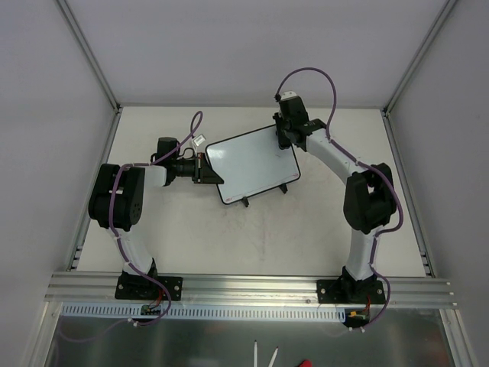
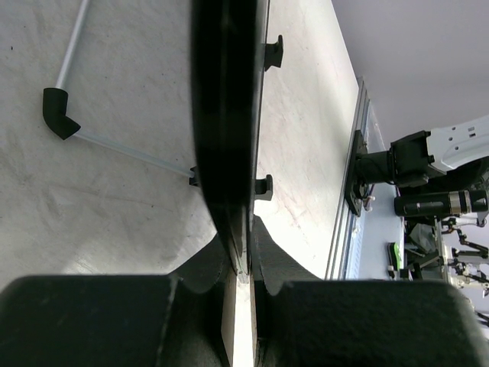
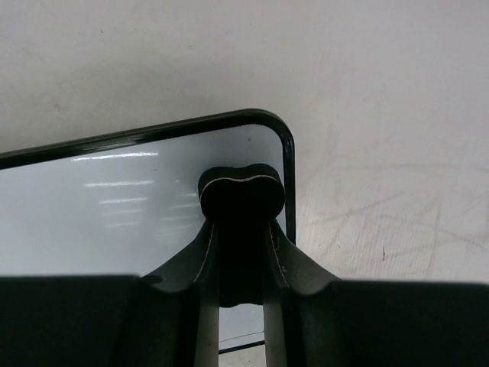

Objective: Erase the whiteboard
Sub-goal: Hold the whiteboard at the whiteboard stand.

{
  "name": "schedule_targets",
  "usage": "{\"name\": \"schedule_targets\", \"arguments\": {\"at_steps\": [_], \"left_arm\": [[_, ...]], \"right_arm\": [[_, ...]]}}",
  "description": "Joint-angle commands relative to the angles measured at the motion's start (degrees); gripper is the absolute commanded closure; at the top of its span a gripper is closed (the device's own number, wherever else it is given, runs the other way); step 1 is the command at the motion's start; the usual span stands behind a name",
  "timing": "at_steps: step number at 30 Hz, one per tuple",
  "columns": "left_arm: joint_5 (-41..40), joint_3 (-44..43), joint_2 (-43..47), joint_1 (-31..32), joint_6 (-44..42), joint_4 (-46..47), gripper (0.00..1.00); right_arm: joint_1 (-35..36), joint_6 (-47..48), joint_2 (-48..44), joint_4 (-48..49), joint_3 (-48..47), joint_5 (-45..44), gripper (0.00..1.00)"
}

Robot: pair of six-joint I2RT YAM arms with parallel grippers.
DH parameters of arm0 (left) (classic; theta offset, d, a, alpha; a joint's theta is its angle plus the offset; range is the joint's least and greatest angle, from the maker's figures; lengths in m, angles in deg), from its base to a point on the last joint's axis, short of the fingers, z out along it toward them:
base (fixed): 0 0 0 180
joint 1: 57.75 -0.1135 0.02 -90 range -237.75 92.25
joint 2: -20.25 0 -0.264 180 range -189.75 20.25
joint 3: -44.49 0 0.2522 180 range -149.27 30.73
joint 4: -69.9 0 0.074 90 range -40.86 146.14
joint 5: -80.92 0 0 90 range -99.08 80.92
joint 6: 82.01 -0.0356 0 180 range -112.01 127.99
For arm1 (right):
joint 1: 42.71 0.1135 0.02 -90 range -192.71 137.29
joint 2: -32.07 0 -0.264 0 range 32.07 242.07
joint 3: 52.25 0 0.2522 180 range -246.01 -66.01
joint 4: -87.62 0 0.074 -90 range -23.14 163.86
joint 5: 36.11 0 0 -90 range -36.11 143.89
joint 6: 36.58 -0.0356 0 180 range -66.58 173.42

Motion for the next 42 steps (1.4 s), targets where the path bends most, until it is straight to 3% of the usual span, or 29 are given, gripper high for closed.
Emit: {"name": "schedule_targets", "arguments": {"at_steps": [1,8,15,33,42], "left_arm": [[-2.71,-0.75,0.5,-0.22,-1.83,-2.03,1.0],[-2.71,-0.66,0.59,-0.22,-1.92,-2.04,1.0],[-2.8,-0.66,0.59,-0.3,-1.92,-2.04,1.0],[-2.89,-0.75,0.68,-0.22,-2.0,-2.21,1.0],[-2.98,-0.75,0.68,-0.22,-1.92,-2.21,1.0]], "right_arm": [[-0.97,1.23,1.54,3.01,-3.78,1.42,0.99],[-1.58,1.14,2.69,3.01,-5.45,2.91,0.99],[-2.2,0.44,1.2,3.19,-1.15,4.32,1.0],[-2.29,-2.46,-11.37,14.08,27.4,3.88,1.0],[-2.11,-6.5,-15.77,14.44,35.59,4.76,1.0]]}}
